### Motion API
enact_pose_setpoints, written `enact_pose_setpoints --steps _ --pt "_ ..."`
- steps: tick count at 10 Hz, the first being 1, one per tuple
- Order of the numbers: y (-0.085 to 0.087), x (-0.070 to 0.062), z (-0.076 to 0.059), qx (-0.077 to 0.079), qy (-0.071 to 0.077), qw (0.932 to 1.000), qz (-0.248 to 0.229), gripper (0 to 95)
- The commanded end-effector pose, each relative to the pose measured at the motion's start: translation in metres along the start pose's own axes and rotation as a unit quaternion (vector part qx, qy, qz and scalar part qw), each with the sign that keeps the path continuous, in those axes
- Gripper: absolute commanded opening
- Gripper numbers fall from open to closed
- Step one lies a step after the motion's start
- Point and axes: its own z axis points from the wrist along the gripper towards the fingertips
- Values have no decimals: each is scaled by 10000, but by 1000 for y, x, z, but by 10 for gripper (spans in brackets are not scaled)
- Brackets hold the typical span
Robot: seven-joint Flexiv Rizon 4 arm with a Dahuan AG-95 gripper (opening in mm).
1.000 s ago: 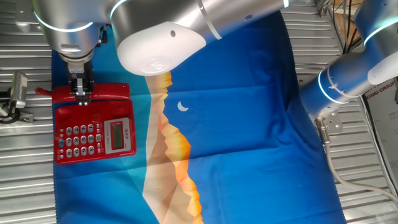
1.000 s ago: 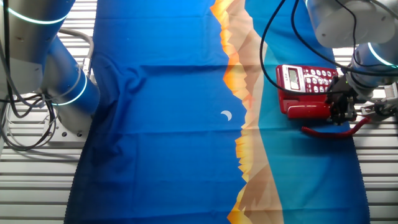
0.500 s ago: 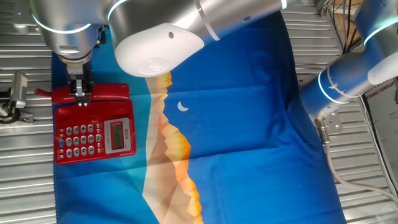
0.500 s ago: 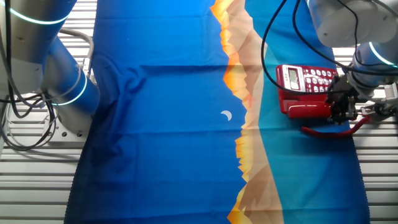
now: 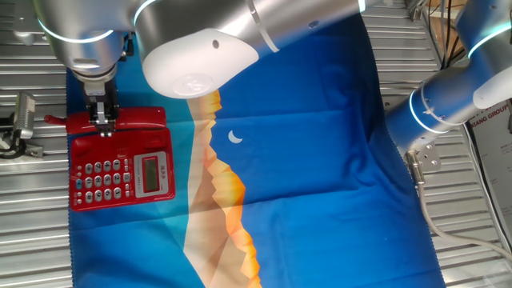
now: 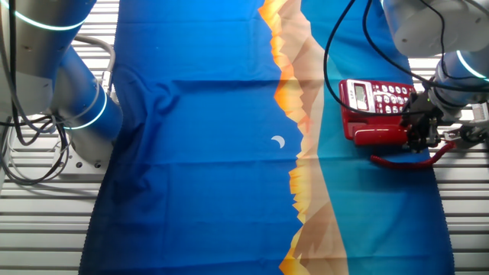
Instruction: Place the handset of the telephone on the corresponding phone cradle
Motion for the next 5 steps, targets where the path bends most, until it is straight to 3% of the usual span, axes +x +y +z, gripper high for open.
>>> enact_pose_setpoints --steps 1,5 --pt "0 1 0 5 -6 10000 21 0" --pt "0 1 0 -6 0 10000 -19 0"
